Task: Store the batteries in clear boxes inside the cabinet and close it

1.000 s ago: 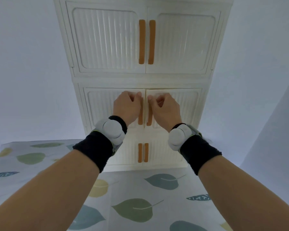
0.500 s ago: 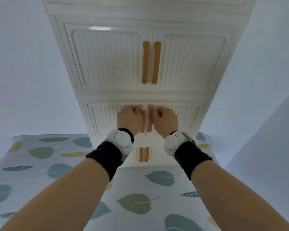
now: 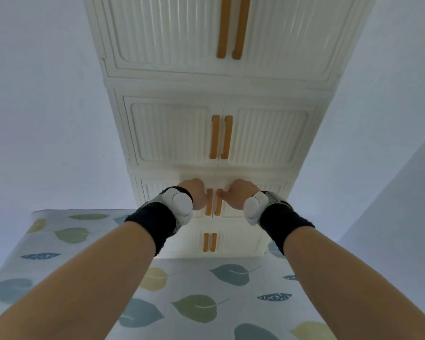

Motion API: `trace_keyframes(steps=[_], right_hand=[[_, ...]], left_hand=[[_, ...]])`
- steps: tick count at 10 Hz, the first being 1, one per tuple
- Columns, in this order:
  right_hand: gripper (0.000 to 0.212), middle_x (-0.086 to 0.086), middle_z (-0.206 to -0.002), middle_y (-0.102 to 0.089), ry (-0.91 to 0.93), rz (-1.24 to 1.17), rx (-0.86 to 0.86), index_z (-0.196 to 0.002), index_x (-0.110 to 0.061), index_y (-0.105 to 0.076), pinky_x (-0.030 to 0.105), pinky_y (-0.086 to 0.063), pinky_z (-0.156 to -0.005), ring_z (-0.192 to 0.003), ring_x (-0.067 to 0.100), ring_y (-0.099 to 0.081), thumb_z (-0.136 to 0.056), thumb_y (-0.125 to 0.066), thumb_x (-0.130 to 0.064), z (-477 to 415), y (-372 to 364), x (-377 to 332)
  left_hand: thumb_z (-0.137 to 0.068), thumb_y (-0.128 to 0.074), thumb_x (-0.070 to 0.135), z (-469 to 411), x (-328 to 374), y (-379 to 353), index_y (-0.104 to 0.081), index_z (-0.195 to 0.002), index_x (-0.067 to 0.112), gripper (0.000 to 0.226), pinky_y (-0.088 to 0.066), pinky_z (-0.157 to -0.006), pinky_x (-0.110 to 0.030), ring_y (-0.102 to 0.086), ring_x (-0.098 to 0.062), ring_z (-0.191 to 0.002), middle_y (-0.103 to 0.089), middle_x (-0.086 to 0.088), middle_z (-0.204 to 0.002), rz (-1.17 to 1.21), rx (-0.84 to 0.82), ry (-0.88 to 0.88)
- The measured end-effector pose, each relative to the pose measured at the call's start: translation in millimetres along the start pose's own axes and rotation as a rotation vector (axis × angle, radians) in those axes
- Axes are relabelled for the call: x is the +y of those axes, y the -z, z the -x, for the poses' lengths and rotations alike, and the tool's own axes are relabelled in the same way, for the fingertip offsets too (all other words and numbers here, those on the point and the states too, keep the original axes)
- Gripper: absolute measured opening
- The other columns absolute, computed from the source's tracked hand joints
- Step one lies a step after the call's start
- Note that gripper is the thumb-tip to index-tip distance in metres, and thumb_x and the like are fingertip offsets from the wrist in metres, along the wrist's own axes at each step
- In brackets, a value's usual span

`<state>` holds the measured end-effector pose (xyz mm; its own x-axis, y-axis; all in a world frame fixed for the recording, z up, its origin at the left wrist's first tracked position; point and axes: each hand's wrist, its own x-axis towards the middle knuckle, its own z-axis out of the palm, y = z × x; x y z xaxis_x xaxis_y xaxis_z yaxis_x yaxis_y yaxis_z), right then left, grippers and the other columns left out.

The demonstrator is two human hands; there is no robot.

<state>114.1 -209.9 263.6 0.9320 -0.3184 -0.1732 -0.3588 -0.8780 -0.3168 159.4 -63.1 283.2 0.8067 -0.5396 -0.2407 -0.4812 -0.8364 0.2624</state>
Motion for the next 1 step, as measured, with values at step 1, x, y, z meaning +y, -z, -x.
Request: trace_keyframes(steps=[1], right_hand=[[0.035,-0.002,-0.095,-0.069,0.094,0.177,-0.109,-0.103,-0.018,-0.063,0.026,-0.046,-0.071,-0.078,0.015,-0.06,-0.095,-0.055,-0.051,25.3,55.6,-19.9]], left_hand=[[-0.1,-0.05,0.04,24.4,13.1,51.8,-0.064,-0.106,0.003,0.04,-0.049,-0.078,-0.031,-0.063,-0.027,-0.088,-0.066,-0.005,-0.099,-0.045,-0.063,-0.02]])
